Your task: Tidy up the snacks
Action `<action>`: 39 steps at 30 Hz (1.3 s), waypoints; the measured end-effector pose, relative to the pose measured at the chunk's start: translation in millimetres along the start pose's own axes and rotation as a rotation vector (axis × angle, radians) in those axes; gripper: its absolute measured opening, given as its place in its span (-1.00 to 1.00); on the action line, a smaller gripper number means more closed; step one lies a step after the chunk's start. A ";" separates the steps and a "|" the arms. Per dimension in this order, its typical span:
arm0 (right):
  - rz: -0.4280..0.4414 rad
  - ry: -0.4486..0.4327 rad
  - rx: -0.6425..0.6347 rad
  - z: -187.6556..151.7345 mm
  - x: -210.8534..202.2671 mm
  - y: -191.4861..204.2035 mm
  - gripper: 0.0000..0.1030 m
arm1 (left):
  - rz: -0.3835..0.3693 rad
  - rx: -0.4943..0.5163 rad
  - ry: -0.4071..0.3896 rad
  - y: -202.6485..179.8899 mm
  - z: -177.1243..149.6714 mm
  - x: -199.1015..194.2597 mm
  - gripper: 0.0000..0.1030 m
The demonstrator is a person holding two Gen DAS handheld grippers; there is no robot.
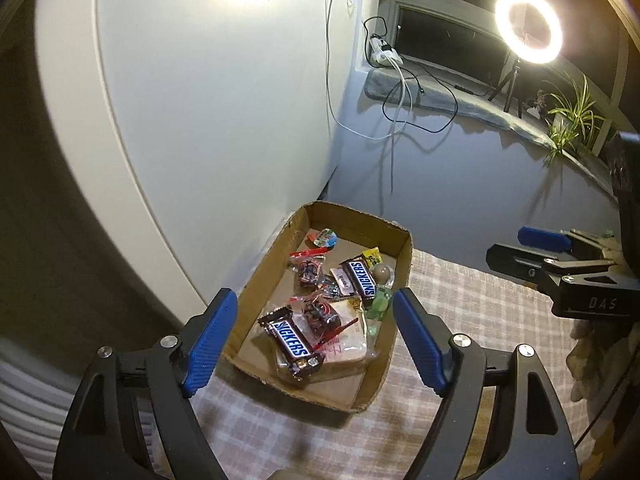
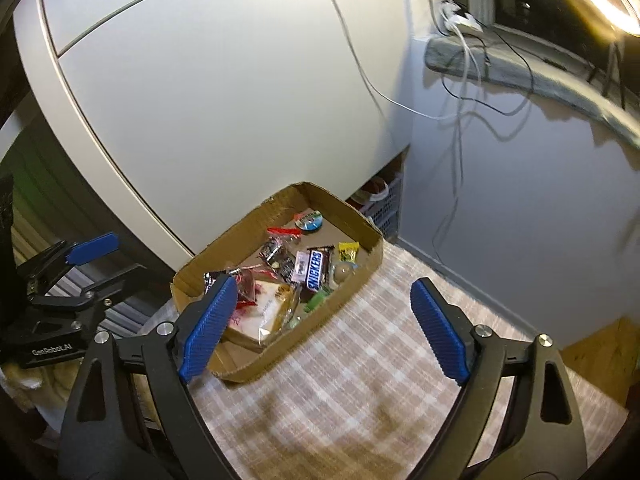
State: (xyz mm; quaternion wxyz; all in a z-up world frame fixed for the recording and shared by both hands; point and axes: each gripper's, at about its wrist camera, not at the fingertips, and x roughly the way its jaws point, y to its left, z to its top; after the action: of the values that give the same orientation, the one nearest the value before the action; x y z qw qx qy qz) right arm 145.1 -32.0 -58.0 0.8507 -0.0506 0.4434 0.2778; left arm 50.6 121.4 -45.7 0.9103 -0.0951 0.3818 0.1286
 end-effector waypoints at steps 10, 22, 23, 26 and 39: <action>-0.038 -0.038 0.021 -11.3 -25.8 -5.2 0.76 | 0.016 -0.012 -0.018 -8.8 -3.1 -15.2 0.56; -0.041 -0.044 0.039 -17.4 -35.9 -8.3 0.76 | 0.036 0.000 -0.036 -16.1 -3.9 -22.0 0.56; -0.040 -0.044 0.039 -17.3 -35.8 -8.3 0.76 | 0.038 0.003 -0.038 -16.8 -4.5 -22.2 0.56; -0.038 -0.044 0.036 -17.6 -37.1 -8.3 0.76 | 0.040 0.002 -0.037 -17.1 -4.5 -21.8 0.56; -0.046 -0.040 0.028 -14.6 -34.3 -7.9 0.76 | 0.043 -0.001 -0.047 -17.2 -2.0 -21.8 0.56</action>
State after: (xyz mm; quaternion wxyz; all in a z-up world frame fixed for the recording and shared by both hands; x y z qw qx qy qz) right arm 123.1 -58.2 -41.1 0.8662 -0.0431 0.4289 0.2529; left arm 39.8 101.0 -30.1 0.9159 -0.0844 0.3623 0.1505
